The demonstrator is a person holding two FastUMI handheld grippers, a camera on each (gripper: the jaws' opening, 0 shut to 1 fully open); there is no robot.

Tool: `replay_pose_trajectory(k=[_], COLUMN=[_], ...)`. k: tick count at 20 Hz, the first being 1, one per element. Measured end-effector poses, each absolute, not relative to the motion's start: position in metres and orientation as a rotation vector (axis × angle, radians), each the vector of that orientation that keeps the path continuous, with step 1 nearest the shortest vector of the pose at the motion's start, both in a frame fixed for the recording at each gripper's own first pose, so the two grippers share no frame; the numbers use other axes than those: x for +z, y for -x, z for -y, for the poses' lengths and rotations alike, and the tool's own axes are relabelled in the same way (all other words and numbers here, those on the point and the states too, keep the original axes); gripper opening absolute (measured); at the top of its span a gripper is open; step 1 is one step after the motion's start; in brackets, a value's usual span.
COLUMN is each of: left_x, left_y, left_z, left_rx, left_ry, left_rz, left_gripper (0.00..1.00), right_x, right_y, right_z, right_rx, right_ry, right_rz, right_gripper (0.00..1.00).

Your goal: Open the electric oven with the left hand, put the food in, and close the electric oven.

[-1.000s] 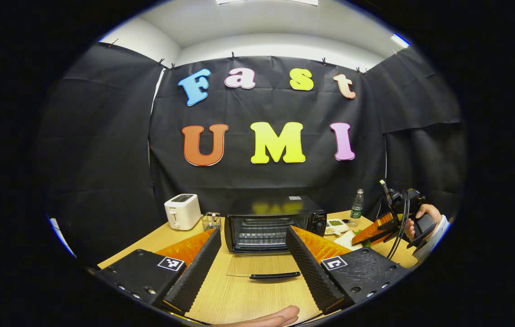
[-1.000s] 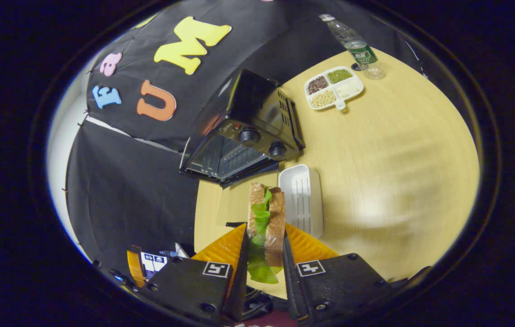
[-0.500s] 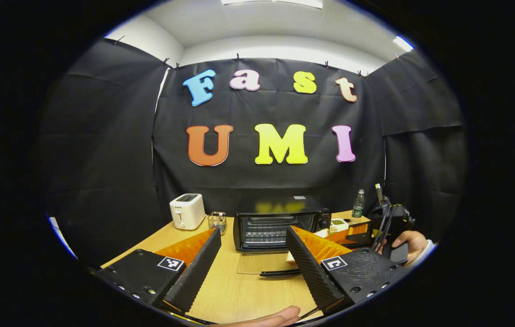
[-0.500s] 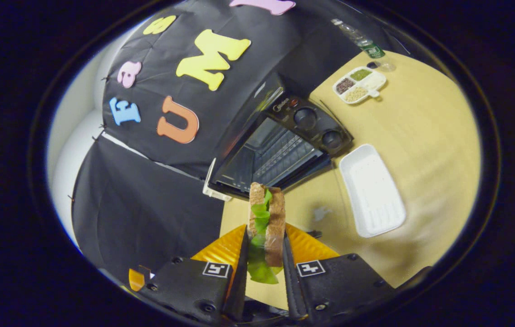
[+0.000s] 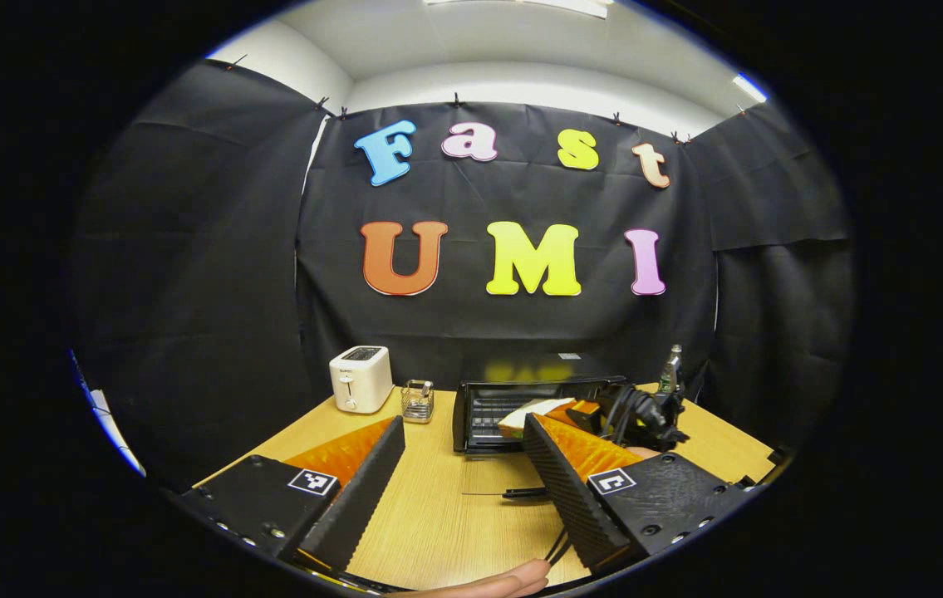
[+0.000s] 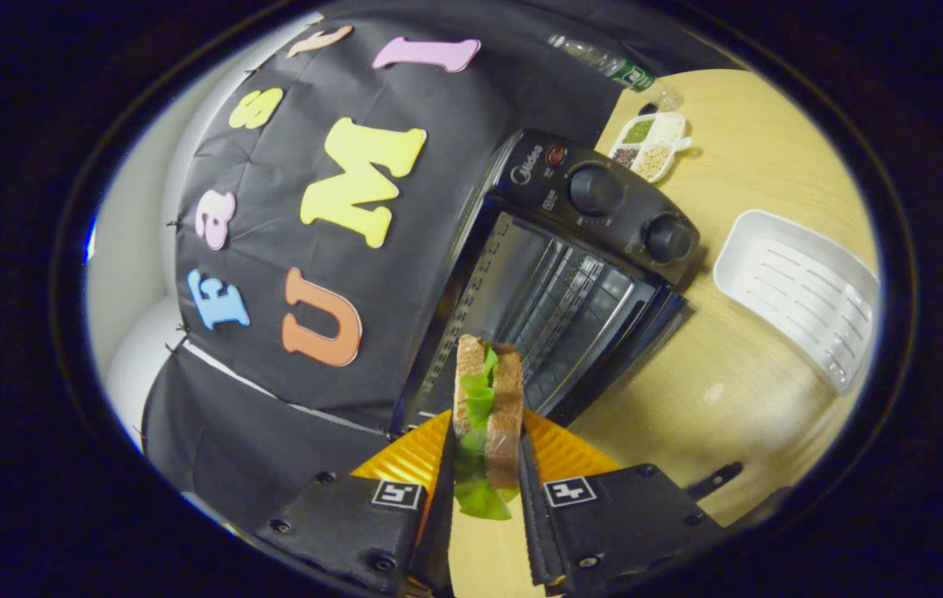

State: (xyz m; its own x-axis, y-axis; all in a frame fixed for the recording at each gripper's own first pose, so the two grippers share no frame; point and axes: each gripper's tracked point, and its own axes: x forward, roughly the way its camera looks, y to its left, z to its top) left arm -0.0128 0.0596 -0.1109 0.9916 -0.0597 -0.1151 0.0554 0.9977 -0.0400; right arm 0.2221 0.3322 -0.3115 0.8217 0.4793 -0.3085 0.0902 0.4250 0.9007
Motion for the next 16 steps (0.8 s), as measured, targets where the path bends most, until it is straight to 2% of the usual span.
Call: replay_pose_trajectory(k=[3, 6, 7, 8, 11, 16], left_x=[-0.111, -0.117, -0.118, -0.118, -0.122, -0.136], left_y=[0.016, 0.017, 0.017, 0.016, 0.011, 0.008], left_z=[-0.060, -0.055, -0.053, -0.053, -0.054, -0.052], left_rx=[-0.082, -0.115, -0.127, -0.127, -0.127, -0.133], left_ry=[0.032, 0.043, 0.049, 0.051, 0.052, 0.059], left_rz=[-0.114, -0.141, -0.146, -0.147, -0.151, -0.183], left_gripper=[0.93, 0.93, 0.93, 0.93, 0.93, 0.94], right_x=[-0.321, -0.326, -0.327, -0.329, -0.348, -0.354], right_y=[-0.257, -0.297, -0.304, -0.314, -0.324, -0.331], right_z=[-0.343, -0.335, -0.330, -0.330, -0.332, -0.329], right_rx=[0.223, 0.162, 0.146, 0.139, 0.109, 0.085], right_ry=[-1.147, -1.149, -1.145, -1.128, -1.061, -0.990], right_rz=[-0.544, -0.434, -0.411, -0.399, -0.411, -0.403], right_gripper=[0.40, 0.40, 0.30, 0.40, 0.40, 0.46])
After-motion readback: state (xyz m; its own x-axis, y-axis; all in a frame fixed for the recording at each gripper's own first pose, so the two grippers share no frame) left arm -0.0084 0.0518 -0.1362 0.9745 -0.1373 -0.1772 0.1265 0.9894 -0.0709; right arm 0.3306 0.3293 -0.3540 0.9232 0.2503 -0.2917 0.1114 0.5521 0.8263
